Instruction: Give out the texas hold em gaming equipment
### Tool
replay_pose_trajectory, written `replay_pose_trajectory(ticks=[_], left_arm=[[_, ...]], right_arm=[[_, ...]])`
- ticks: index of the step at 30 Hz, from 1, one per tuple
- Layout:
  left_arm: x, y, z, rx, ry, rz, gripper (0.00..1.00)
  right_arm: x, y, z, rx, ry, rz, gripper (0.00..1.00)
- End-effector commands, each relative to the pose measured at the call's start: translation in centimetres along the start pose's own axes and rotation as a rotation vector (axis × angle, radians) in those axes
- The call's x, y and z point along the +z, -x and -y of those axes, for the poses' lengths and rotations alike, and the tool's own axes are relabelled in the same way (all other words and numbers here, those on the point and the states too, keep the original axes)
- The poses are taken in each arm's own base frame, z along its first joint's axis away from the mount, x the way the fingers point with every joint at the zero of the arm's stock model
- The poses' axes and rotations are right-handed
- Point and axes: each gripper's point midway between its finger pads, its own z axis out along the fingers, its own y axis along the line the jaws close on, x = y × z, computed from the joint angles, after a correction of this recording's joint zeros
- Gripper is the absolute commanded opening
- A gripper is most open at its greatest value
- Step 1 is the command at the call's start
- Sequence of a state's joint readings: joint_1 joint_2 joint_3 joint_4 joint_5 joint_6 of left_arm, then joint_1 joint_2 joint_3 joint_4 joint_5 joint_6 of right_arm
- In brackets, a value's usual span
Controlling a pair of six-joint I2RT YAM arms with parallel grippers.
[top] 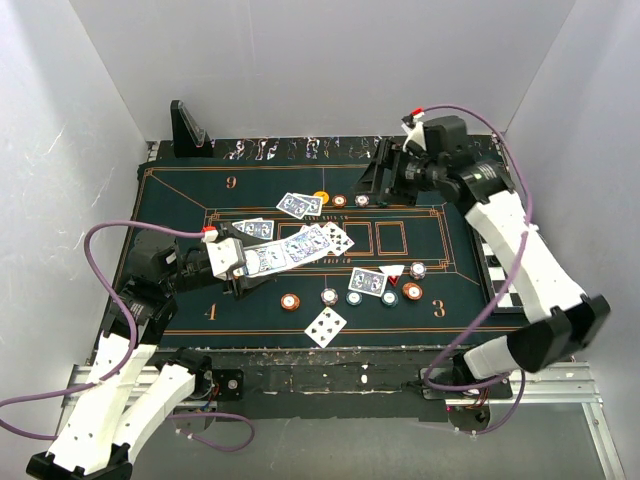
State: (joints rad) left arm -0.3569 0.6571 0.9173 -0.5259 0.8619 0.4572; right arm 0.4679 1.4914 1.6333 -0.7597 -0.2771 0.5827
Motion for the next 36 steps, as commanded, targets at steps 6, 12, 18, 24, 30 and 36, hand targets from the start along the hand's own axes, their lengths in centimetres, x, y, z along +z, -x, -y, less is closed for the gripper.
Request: replay_pose_trajectory(ticks=[6,12,18,24,30,36], left_arm=[[0.0,1.1,-0.2,0.061,-0.002,0.038,0.0],[0.1,1.1,-0.3,0.063,-0.005,0.04,0.0],[0.1,1.4,-0.5,0.065,-0.002,0.042,0.0],[0.1,1.8,-0.4,0.067,-0.009,0.055,0.0],[0.1,2.5,-0.2,0.077,-0.017,0.083,0.0],[0.1,2.4,-0.3,0.084,-0.012,0.084,0.0]], right_arm=[[-7.0,-3.9,-9.0,0.09,0.522,-0.105,0.87],[-7.2,-6.5,-11.1,0.064,0.572,-0.164,0.88],[-5.3,-9.1,-12.7,0.055,0.581,-0.257,0.89],[-4.0,-10.5,-12.8,0.06,0.565,-0.303,0.9],[-3.3,-10.9,-12.5,0.093,0.56,-0.312,0.87],[-3.5,-10.8,-12.7,0.097,0.568,-0.306,0.59]])
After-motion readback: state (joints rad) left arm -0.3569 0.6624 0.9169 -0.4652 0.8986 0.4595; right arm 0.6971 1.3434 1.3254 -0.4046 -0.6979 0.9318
